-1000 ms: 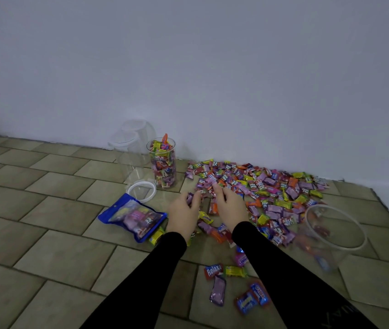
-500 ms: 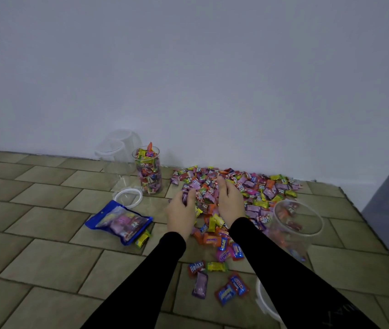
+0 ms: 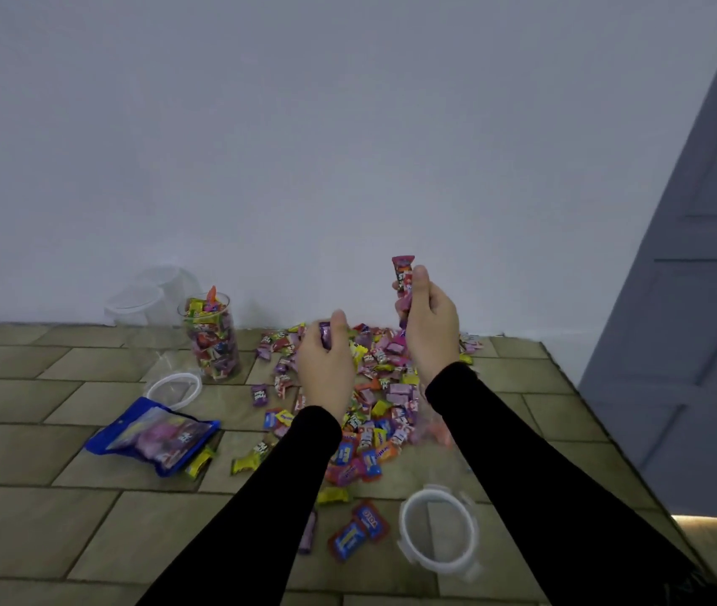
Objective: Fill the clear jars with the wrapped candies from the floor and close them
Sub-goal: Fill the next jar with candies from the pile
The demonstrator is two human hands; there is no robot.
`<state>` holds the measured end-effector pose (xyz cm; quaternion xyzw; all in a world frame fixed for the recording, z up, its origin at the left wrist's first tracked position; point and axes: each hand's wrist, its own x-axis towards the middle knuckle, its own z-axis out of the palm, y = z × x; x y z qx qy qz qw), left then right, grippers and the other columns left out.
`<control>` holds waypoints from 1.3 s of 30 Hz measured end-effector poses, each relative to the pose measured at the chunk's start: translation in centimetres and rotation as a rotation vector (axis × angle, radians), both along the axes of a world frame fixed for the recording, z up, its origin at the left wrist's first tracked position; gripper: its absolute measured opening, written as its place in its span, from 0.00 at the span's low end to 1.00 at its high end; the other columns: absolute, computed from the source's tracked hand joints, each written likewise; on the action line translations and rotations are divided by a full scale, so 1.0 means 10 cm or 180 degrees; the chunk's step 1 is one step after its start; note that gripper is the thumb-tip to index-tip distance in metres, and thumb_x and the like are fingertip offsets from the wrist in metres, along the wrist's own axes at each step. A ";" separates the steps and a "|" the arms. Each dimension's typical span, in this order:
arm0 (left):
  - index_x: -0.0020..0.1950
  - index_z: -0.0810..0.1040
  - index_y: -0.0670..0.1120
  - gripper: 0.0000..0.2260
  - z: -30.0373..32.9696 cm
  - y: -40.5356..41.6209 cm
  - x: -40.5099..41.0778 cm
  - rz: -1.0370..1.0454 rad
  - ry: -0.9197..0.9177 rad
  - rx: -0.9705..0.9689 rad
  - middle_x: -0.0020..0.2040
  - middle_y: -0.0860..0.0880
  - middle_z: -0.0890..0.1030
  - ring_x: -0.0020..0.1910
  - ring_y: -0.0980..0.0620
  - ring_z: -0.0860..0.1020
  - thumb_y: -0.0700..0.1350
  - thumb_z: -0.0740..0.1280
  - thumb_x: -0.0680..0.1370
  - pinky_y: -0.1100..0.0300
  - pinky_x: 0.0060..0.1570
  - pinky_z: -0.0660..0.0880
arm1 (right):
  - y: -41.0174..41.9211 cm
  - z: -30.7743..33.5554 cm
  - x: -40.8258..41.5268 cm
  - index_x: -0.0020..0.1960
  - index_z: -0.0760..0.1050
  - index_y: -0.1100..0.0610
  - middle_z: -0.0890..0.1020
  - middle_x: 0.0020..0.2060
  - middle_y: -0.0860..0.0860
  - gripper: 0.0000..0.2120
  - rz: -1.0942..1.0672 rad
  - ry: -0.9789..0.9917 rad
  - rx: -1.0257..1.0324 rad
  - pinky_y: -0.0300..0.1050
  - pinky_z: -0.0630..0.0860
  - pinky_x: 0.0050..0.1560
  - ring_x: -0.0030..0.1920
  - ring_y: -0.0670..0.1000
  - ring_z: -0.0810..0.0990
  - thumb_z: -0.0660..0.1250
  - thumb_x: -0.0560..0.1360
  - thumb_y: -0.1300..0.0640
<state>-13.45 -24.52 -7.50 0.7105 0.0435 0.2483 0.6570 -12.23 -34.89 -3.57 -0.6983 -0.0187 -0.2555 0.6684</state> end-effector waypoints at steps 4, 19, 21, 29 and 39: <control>0.35 0.63 0.48 0.18 0.12 -0.30 -0.05 -0.0130 -0.0206 -0.0124 0.32 0.52 0.61 0.31 0.53 0.59 0.54 0.60 0.82 0.58 0.32 0.59 | -0.39 0.05 -0.09 0.33 0.65 0.55 0.73 0.36 0.55 0.23 -0.0214 -0.0057 0.0156 0.44 0.63 0.34 0.33 0.52 0.66 0.53 0.82 0.43; 0.44 0.70 0.36 0.20 0.07 -0.90 -0.10 -0.0608 -0.0200 -0.0115 0.36 0.47 0.62 0.34 0.52 0.61 0.54 0.61 0.81 0.59 0.35 0.62 | -0.84 -0.26 -0.19 0.37 0.71 0.60 0.75 0.32 0.50 0.25 -0.0491 0.0259 0.0791 0.41 0.66 0.34 0.29 0.47 0.67 0.52 0.82 0.42; 0.41 0.67 0.40 0.18 0.03 -0.89 -0.12 -0.0623 -0.0102 -0.0196 0.34 0.49 0.60 0.31 0.53 0.60 0.53 0.61 0.81 0.63 0.32 0.60 | -0.80 -0.29 -0.19 0.42 0.74 0.64 0.73 0.30 0.49 0.28 -0.0481 0.0335 0.0785 0.43 0.65 0.34 0.28 0.47 0.67 0.51 0.82 0.42; 0.36 0.61 0.46 0.19 -0.12 -0.96 -0.15 -0.0491 -0.0015 -0.0280 0.31 0.51 0.59 0.30 0.53 0.59 0.53 0.62 0.81 0.58 0.33 0.59 | -0.70 -0.41 -0.20 0.37 0.70 0.51 0.74 0.34 0.49 0.24 -0.0667 0.0361 0.0857 0.47 0.68 0.44 0.37 0.50 0.71 0.52 0.76 0.32; 0.35 0.68 0.40 0.17 -0.21 -0.99 -0.14 -0.0678 -0.0274 -0.0433 0.29 0.51 0.62 0.27 0.56 0.59 0.46 0.65 0.80 0.65 0.28 0.59 | -0.74 -0.44 -0.18 0.43 0.74 0.56 0.71 0.29 0.48 0.23 -0.0818 0.0291 0.0960 0.45 0.68 0.40 0.33 0.49 0.69 0.52 0.80 0.40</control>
